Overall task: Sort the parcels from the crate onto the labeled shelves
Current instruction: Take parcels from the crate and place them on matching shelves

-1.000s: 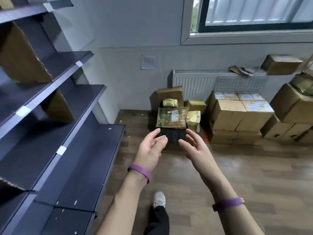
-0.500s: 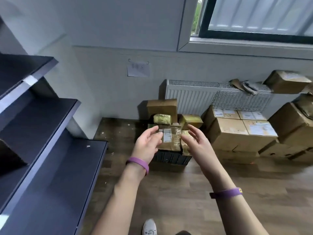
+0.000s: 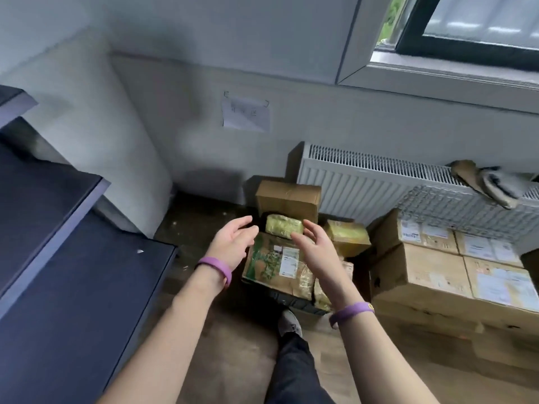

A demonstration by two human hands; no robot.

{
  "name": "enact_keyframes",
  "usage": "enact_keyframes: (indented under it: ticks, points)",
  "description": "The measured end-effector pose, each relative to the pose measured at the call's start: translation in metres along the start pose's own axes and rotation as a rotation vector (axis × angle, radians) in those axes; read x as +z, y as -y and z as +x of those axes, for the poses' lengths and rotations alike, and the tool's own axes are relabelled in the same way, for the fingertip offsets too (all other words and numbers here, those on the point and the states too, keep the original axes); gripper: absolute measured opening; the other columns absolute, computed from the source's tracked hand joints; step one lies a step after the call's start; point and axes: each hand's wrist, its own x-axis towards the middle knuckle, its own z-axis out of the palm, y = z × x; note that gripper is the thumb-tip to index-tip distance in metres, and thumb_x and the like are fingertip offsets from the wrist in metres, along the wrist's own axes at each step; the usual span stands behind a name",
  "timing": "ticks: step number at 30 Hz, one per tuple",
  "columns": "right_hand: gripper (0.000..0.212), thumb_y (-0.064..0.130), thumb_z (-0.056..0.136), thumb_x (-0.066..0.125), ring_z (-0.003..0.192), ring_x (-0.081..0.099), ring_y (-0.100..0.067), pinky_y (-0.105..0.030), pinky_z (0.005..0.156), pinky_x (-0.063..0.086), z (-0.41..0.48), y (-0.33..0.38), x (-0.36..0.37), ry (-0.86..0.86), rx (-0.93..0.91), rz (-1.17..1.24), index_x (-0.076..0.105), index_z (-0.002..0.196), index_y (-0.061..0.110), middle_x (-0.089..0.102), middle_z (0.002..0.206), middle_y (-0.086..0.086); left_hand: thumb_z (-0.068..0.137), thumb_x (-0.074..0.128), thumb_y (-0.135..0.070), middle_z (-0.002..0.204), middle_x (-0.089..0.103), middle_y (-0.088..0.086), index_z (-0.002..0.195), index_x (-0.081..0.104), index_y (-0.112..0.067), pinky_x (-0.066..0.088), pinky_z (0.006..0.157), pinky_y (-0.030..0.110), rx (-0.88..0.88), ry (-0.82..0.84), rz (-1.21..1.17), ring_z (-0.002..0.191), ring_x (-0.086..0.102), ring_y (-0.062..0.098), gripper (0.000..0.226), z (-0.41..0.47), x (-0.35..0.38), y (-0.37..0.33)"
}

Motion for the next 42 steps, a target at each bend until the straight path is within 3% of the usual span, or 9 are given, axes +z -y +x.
enact_keyframes:
  ticks: [4, 10, 16, 21, 25, 28, 30, 38, 42]
  points:
    - [0.054, 0.027, 0.092, 0.062, 0.133, 0.044, -0.017, -0.041, 0.111, 0.038, 0.116, -0.008, -0.021, 0.075, 0.091, -0.072, 0.044, 0.142, 0.017, 0.045, 0.147, -0.005, 0.094, 0.057, -0.02, 0.132, 0.058, 0.007, 0.135, 0.05, -0.017, 0.041, 0.093, 0.028, -0.104, -0.065, 0.008, 0.111, 0.056, 0.016, 0.041, 0.104, 0.035, -0.013]
    - [0.054, 0.026, 0.094, 0.059, 0.134, 0.042, -0.017, -0.038, 0.112, 0.036, 0.253, -0.058, -0.025, 0.153, 0.249, -0.143, 0.041, 0.144, 0.013, 0.044, 0.147, -0.007, 0.09, 0.057, -0.028, 0.13, 0.058, 0.003, 0.134, 0.051, -0.023, 0.04, 0.107, 0.039, -0.291, -0.086, 0.129, 0.119, 0.054, 0.018, 0.045, 0.249, 0.085, 0.012]
    - [0.056, 0.025, 0.094, 0.056, 0.136, 0.04, -0.018, -0.038, 0.112, 0.035, 0.367, -0.164, 0.0, 0.231, 0.383, -0.176, 0.037, 0.145, 0.012, 0.042, 0.148, -0.005, 0.095, 0.053, -0.028, 0.136, 0.054, -0.001, 0.139, 0.046, -0.022, 0.035, 0.098, 0.026, -0.475, -0.017, 0.296, 0.125, 0.049, 0.017, 0.045, 0.383, 0.121, 0.104]
    - [0.074, 0.031, 0.086, 0.056, 0.12, 0.056, -0.027, -0.047, 0.104, 0.045, 0.419, -0.253, 0.016, 0.229, 0.553, -0.175, 0.023, 0.15, 0.014, 0.041, 0.147, -0.011, 0.091, 0.059, -0.035, 0.15, 0.033, 0.006, 0.147, 0.029, -0.028, 0.033, 0.109, 0.037, -0.546, -0.036, 0.414, 0.133, 0.039, 0.027, 0.065, 0.466, 0.127, 0.183]
    - [0.096, 0.042, 0.074, 0.055, 0.106, 0.045, -0.019, -0.035, 0.097, 0.041, 0.441, -0.295, 0.026, 0.235, 0.59, -0.191, 0.007, 0.155, 0.02, 0.048, 0.13, -0.009, 0.09, 0.061, -0.036, 0.157, 0.021, 0.005, 0.152, 0.013, -0.032, 0.029, 0.112, 0.04, -0.563, -0.089, 0.407, 0.139, 0.032, 0.028, 0.078, 0.516, 0.121, 0.222]
    - [0.083, 0.028, 0.09, 0.057, 0.137, 0.038, -0.022, -0.038, 0.114, 0.031, 0.444, -0.304, 0.031, 0.259, 0.588, -0.175, 0.007, 0.155, 0.017, 0.033, 0.153, -0.006, 0.088, 0.061, -0.041, 0.155, 0.029, 0.004, 0.151, 0.013, -0.036, 0.031, 0.113, 0.046, -0.59, -0.091, 0.348, 0.139, 0.032, 0.029, 0.08, 0.526, 0.124, 0.241]
    - [0.08, 0.023, 0.092, 0.057, 0.144, 0.028, -0.022, -0.041, 0.117, 0.027, 0.44, -0.303, 0.031, 0.247, 0.592, -0.131, 0.008, 0.155, 0.017, 0.022, 0.159, -0.003, 0.086, 0.063, -0.041, 0.154, 0.03, 0.004, 0.15, 0.015, -0.037, 0.031, 0.112, 0.047, -0.597, -0.117, 0.337, 0.139, 0.032, 0.029, 0.08, 0.519, 0.127, 0.244]
    - [0.08, 0.023, 0.093, 0.059, 0.142, 0.028, -0.017, -0.035, 0.116, 0.026, 0.382, -0.22, 0.018, 0.224, 0.566, -0.047, 0.009, 0.155, 0.013, 0.025, 0.157, -0.003, 0.089, 0.063, -0.027, 0.153, 0.024, 0.0, 0.149, 0.022, -0.033, 0.033, 0.106, 0.035, -0.521, -0.229, 0.212, 0.134, 0.037, 0.024, 0.072, 0.43, 0.12, 0.174]
    - [0.063, 0.028, 0.095, 0.058, 0.116, 0.046, -0.01, -0.025, 0.096, 0.037, 0.337, -0.155, 0.017, 0.189, 0.565, 0.022, 0.028, 0.147, 0.011, 0.043, 0.13, 0.005, 0.088, 0.064, -0.032, 0.136, 0.045, -0.001, 0.13, 0.043, -0.032, 0.042, 0.098, 0.035, -0.488, -0.378, 0.077, 0.116, 0.05, 0.019, 0.047, 0.363, 0.091, 0.123]
